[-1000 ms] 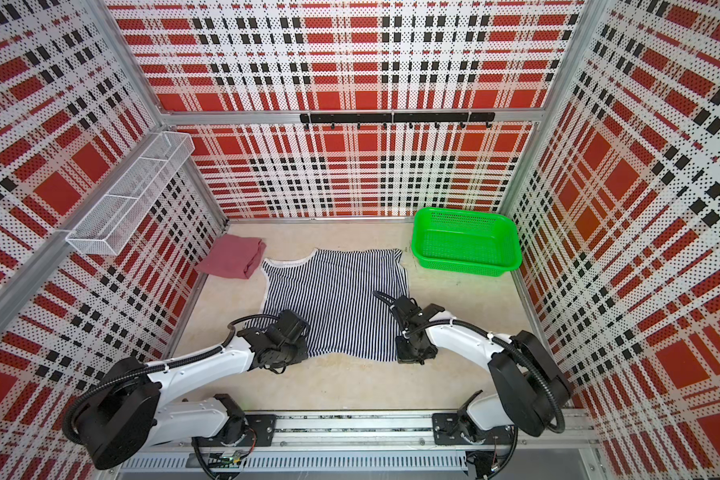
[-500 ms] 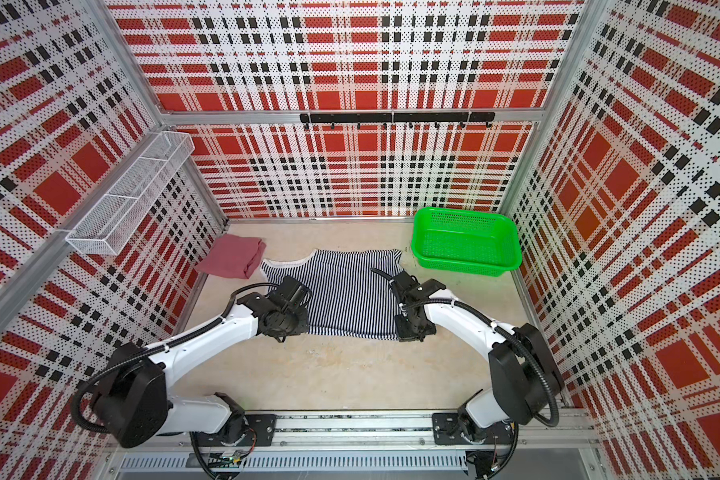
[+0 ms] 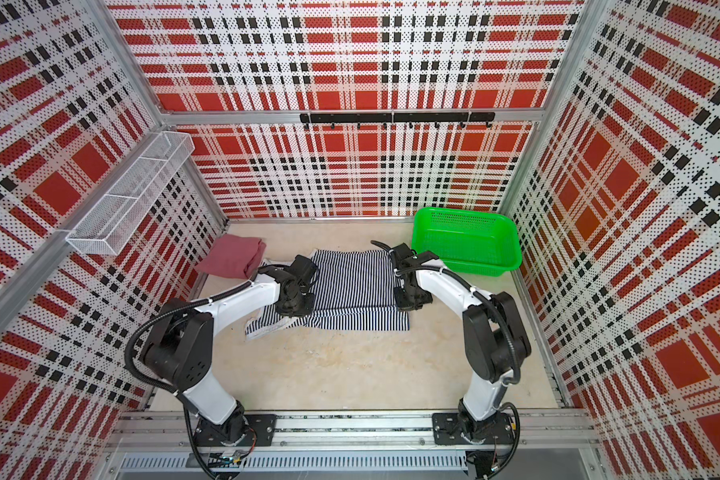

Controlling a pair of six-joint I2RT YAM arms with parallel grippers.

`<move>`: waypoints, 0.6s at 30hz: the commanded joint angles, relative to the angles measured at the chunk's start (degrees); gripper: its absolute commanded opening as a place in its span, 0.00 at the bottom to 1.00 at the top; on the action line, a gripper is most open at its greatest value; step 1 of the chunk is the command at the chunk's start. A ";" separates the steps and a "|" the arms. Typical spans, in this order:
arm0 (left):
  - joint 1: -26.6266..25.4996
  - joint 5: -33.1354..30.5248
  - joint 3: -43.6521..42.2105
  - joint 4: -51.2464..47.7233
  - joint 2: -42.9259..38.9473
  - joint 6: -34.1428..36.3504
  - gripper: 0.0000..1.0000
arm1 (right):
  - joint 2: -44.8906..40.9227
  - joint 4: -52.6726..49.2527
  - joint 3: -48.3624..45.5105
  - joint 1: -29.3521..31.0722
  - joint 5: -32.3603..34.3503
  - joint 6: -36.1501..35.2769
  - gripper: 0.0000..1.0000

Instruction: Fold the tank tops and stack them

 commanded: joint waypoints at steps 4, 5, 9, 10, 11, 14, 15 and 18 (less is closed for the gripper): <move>2.09 -0.99 7.33 -2.77 6.34 6.10 0.11 | 6.48 -1.57 7.15 -2.04 2.98 -3.35 0.00; 2.52 -0.78 8.55 -2.95 7.55 6.66 0.12 | 7.68 -1.62 8.33 -2.30 2.98 -3.54 0.00; 4.19 -0.02 12.89 -3.79 12.30 9.17 0.27 | 11.98 -0.48 12.47 -3.73 2.72 -4.22 0.00; 4.54 -0.14 14.23 -4.37 13.26 9.72 0.37 | 13.06 -0.26 13.82 -4.14 2.63 -4.28 0.00; 4.82 -0.66 15.54 -5.20 14.19 10.42 0.46 | 13.81 0.06 14.97 -4.38 2.49 -4.39 0.00; 5.44 -2.73 19.79 -8.38 14.64 11.74 0.71 | 15.13 0.92 18.43 -4.73 2.51 -4.61 0.23; 5.66 -3.65 20.60 -9.14 13.80 11.67 0.79 | 14.99 0.88 19.22 -4.73 2.48 -4.72 0.28; 6.03 -5.09 19.72 -10.77 9.61 10.01 0.89 | 12.68 1.35 18.29 -4.73 1.66 -4.36 0.38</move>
